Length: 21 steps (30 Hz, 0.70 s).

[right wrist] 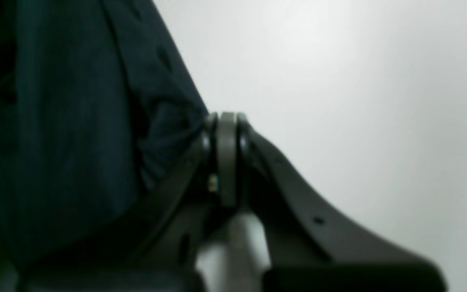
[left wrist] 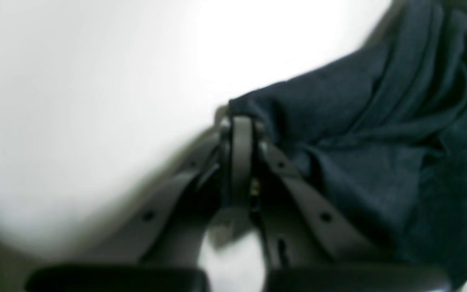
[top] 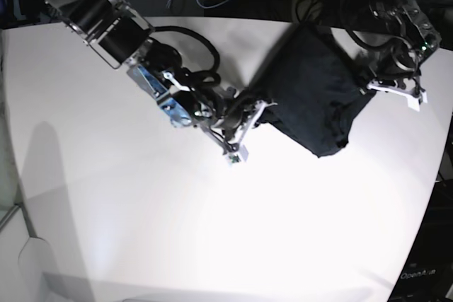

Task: Fold the T-shirt properly
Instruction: 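Grip the bundle sides with both grippers and squeeze them inward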

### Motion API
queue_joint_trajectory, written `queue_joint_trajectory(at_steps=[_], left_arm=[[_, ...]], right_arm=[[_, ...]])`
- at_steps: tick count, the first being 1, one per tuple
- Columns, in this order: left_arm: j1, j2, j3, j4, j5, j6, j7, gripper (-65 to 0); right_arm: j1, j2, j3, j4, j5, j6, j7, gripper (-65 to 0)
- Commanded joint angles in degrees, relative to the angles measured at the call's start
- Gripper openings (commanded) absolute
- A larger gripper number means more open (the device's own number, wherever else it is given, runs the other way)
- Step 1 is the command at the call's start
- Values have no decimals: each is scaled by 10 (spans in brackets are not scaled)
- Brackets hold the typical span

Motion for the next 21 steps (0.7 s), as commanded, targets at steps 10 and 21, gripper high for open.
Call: queue_joint_trajectory(at_steps=[10, 21], left_arm=[[-78, -20, 57, -80, 8, -1, -61, -650], [-142, -32, 170, -160, 8, 5, -137, -650]], right_arm=[[-26, 34, 1, 115, 1, -2, -53, -650], [-53, 55, 1, 191, 0, -2, -105, -650]])
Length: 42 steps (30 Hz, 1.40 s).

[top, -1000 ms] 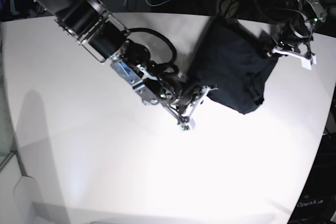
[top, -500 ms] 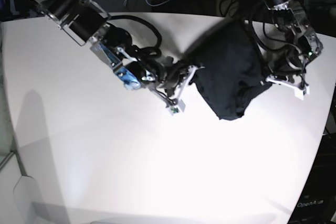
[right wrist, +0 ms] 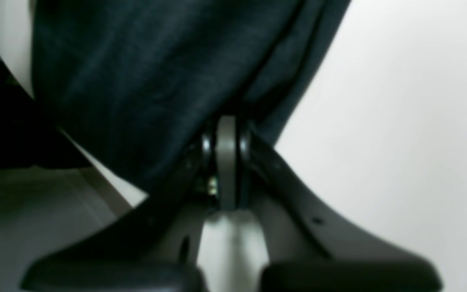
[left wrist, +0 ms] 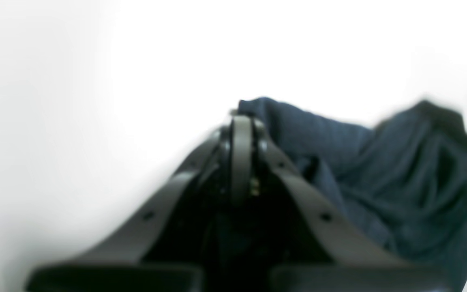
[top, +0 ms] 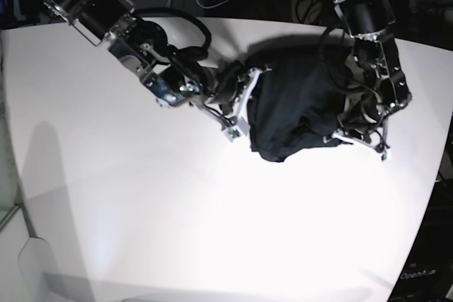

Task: Fold the T-shirt properly
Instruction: 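Grip the bundle sides with both grippers and squeeze them inward, then drag the bundle with the right gripper toward the table center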

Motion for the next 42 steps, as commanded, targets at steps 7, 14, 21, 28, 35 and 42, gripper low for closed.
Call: queue_joint_trajectory(at_steps=[7, 14, 21, 28, 35, 42], left_arm=[[-28, -4, 6, 11, -4, -4, -4, -650], [47, -1, 5, 185, -9, -4, -3, -650], [143, 1, 1, 312, -9, -4, -3, -650], [227, 25, -78, 374, -10, -9, -3, -650], [289, 34, -125, 378, -10, -9, -3, -650], [328, 43, -151, 378, -10, -10, -3, -650]], right_arm=[[1, 16, 12, 39, 4, 2, 12, -650], [-22, 15, 73, 84, 4, 2, 9, -650], [-27, -4, 73, 136, 4, 2, 9, -650], [-36, -41, 70, 153, 4, 2, 9, -650], [-33, -83, 69, 130, 3, 2, 12, -650], [-25, -120, 69, 44, 3, 3, 45, -650]])
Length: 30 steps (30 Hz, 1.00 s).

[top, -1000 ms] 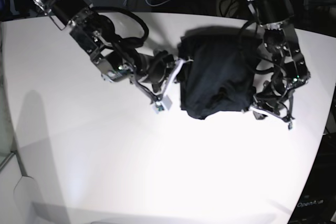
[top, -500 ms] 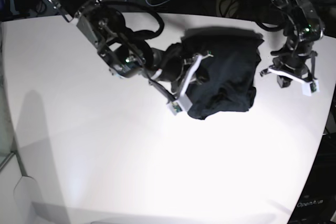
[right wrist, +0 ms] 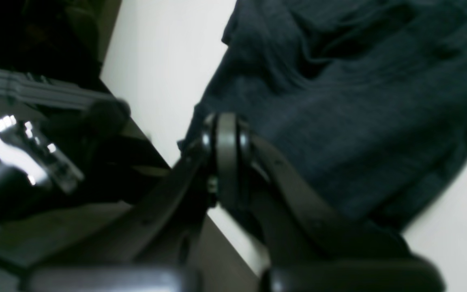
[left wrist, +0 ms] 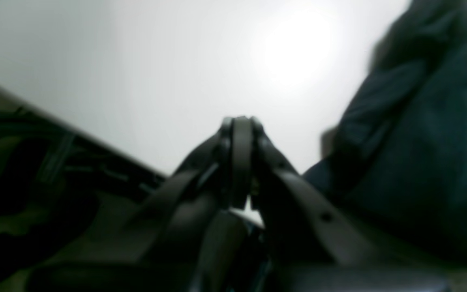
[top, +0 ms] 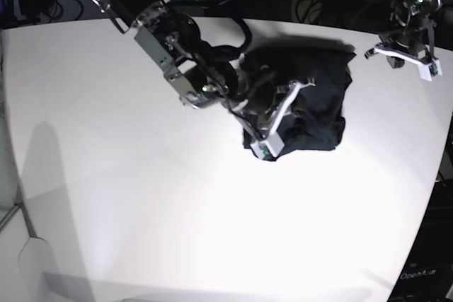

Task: Fold the T-shirt properly
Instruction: 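Drag the bundle with the right gripper toward the table center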

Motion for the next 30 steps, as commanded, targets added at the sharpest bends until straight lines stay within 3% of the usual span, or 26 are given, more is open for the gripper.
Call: queue_joint_trajectory(at_steps=[1, 13, 22, 30], left_arm=[[1, -5, -1, 12, -6, -3, -13, -650], [14, -4, -1, 10, -7, -3, -13, -650], [9, -4, 2, 8, -7, -3, -13, -650], [5, -4, 2, 5, -7, -3, -13, -650]], right_arm=[[16, -13, 1, -9, -2, 3, 16, -650], [51, -78, -26, -214, -2, 5, 87, -650], [82, -75, -27, -379, -2, 6, 182, -650], [119, -40, -26, -404, -2, 6, 218, -650]])
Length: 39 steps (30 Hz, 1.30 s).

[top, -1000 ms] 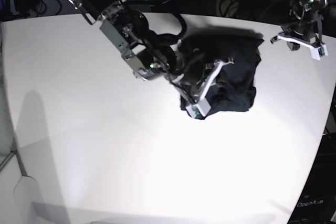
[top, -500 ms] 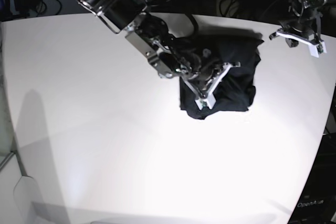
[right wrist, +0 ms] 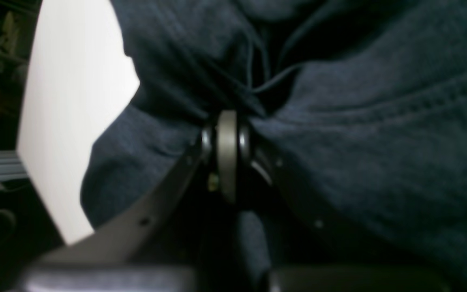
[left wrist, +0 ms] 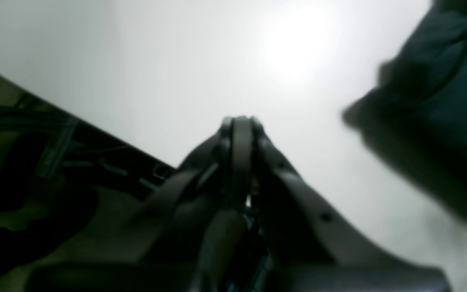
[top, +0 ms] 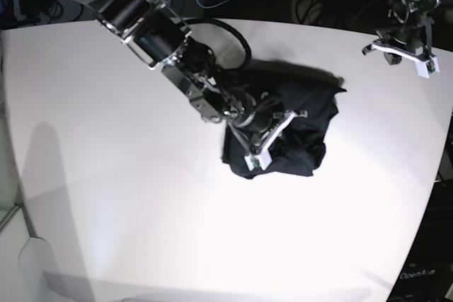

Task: Fold the T-shirt properly
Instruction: 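Drag the bundle with the right gripper toward the table center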

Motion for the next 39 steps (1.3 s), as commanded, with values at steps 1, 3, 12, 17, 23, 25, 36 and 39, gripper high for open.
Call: queue_joint_trajectory(at_steps=[1, 3, 12, 17, 23, 25, 36, 39], left_arm=[[-4, -4, -1, 8, -4, -1, -13, -650], [-6, -4, -2, 8, -4, -1, -13, -650], [-6, -4, -1, 8, -4, -1, -13, -650], [-7, -4, -1, 8, -4, -1, -13, -650], [-7, -4, -1, 8, -4, -1, -13, -650], [-7, -4, -1, 8, -4, -1, -13, -650], [-4, -4, -4, 8, -4, -1, -13, -650], [-4, -4, -3, 8, -4, -1, -13, -650]], right_arm=[[13, 13, 3, -21, -27, -44, -28, -650], [27, 20, 3, -42, -27, -44, -28, -650], [61, 72, 3, -68, -27, -43, -11, -650], [79, 106, 3, -68, -27, -43, -11, -650], [109, 138, 3, -75, -27, -43, -10, -650], [117, 146, 3, -75, -27, -43, -11, -650], [69, 169, 17, 158, -26, -48, -88, -650], [43, 170, 49, 228, -26, -48, -133, -650]])
